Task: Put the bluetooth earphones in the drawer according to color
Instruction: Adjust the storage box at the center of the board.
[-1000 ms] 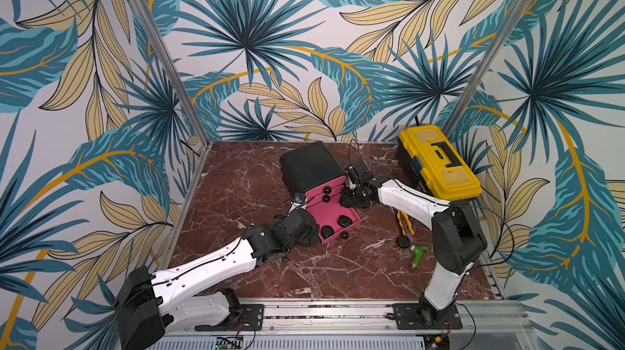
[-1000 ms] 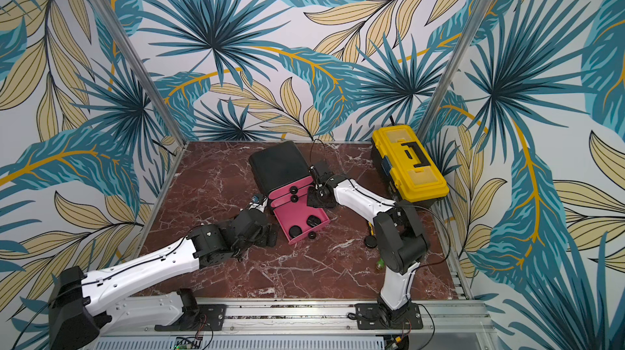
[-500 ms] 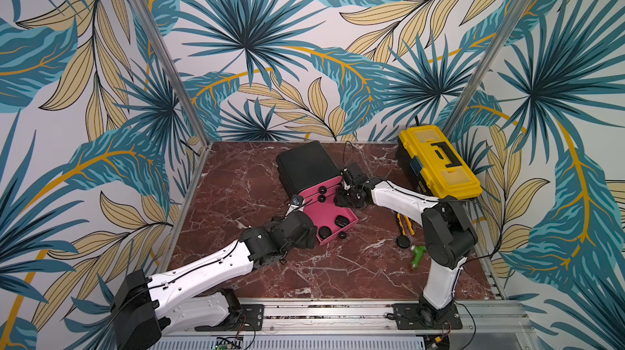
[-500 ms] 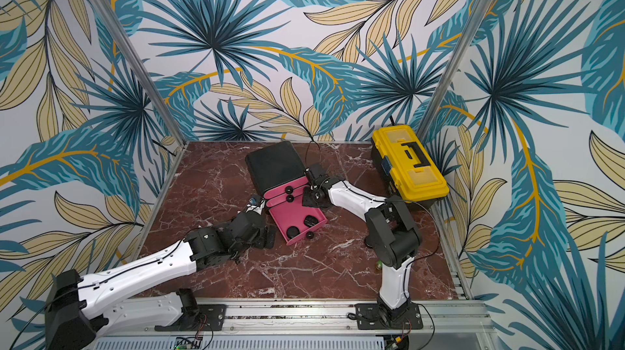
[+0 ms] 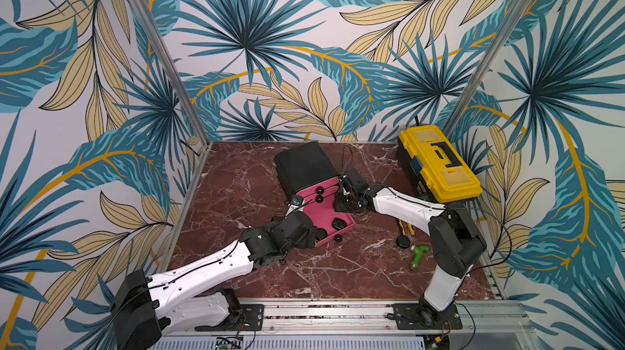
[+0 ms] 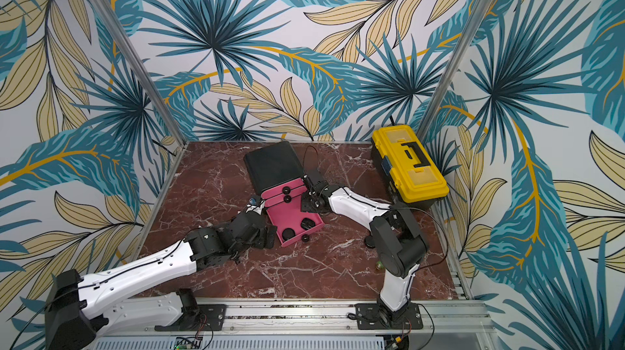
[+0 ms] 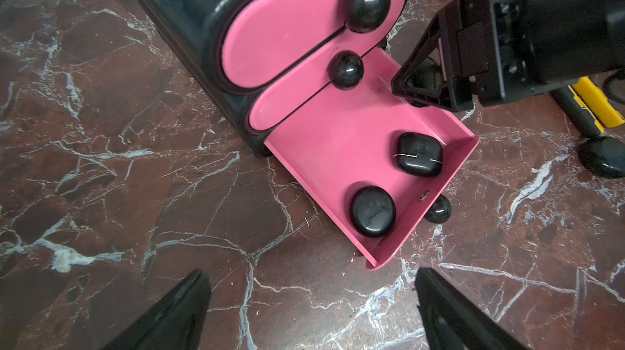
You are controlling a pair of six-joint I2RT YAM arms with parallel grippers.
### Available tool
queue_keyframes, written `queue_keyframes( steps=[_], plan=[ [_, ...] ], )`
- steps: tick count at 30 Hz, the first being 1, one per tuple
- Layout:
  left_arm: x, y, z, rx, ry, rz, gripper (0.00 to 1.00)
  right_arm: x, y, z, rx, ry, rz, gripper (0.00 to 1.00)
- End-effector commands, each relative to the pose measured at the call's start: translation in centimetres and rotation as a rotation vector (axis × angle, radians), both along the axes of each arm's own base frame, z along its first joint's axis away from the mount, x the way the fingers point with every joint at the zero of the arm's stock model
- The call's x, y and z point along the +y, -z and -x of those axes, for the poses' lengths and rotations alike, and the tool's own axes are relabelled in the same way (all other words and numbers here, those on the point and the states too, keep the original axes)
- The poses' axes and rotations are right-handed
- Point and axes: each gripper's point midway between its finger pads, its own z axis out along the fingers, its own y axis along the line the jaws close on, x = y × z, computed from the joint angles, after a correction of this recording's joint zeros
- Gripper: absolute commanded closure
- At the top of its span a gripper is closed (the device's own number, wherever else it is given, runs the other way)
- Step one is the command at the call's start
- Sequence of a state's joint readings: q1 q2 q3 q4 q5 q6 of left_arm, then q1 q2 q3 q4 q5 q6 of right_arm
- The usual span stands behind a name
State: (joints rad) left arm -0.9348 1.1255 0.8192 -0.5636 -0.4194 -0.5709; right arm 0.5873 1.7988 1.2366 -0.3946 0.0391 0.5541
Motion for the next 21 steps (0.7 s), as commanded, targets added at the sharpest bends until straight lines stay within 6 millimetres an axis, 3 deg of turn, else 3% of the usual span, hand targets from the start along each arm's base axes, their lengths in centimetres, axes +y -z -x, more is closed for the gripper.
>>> queue_keyframes(
  steps=[1, 7, 15, 21],
  plan=[
    [0.6, 0.0, 0.0, -0.015, -0.018, 0.008, 0.00, 1.3, -1.1, 0.1, -0.062, -0.034, -0.028, 0.47],
    [0.8, 0.0, 0.1, -0.018, -0.021, 0.007, 0.00, 2.0, -1.5, 0.4, -0.079, -0.068, -0.032, 0.46],
    [0.8, 0.1, 0.1, -0.015, -0.022, 0.009, 0.00, -1.8, -2.3, 0.9, -0.113, 0.056, 0.131, 0.45],
    [0.6, 0.2, -0.3, -0.025, -0.031, 0.040, 0.00, -2.6, -2.9, 1.4, -0.119, 0.099, 0.125, 0.45]
  ],
)
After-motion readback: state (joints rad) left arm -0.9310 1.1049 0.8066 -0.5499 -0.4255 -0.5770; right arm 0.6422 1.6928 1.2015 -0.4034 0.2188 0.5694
